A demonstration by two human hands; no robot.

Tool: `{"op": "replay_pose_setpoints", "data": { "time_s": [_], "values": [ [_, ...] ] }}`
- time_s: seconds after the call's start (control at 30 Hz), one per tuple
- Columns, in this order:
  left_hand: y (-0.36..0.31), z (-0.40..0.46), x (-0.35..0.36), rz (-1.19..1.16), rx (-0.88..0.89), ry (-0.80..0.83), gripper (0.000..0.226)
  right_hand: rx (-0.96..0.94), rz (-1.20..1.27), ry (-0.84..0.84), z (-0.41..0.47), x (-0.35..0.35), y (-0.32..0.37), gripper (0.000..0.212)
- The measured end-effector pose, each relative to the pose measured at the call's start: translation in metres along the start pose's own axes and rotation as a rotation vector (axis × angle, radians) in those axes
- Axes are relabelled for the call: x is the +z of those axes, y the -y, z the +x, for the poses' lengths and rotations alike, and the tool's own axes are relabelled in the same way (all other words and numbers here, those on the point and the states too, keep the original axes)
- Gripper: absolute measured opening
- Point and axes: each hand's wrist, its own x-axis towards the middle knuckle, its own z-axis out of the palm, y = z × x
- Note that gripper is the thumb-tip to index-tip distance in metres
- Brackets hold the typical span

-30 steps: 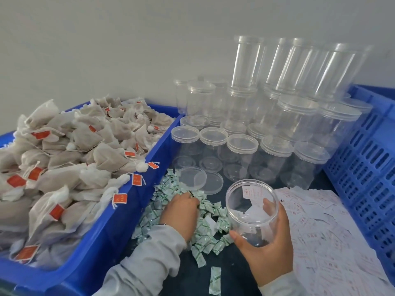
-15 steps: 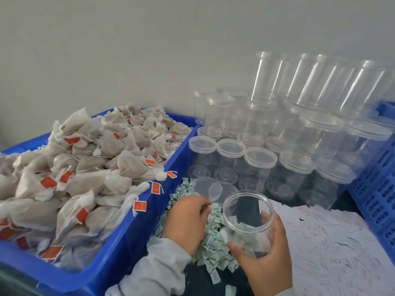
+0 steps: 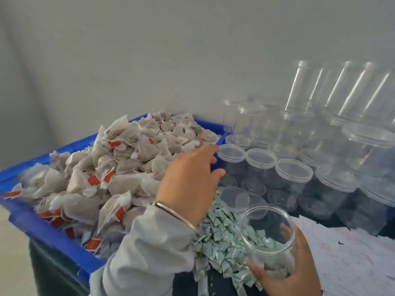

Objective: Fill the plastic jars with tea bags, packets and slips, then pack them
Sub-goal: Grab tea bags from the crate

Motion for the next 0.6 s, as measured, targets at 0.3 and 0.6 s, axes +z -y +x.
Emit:
{"op": "replay_pose_setpoints", "data": {
  "time_s": [0.3, 0.6],
  "values": [
    [0.069, 0.039, -0.017, 0.631, -0.186, 0.298, 0.037, -0.002, -0.097, 0.106, -0.008, -0.016, -0.005, 0.112],
    [0.093, 0.046, -0.014, 0.499, -0.286, 0.251, 0.027, 0.087, -0.036, -0.014, -0.014, -0.003, 0.005, 0.101]
  ]
}}
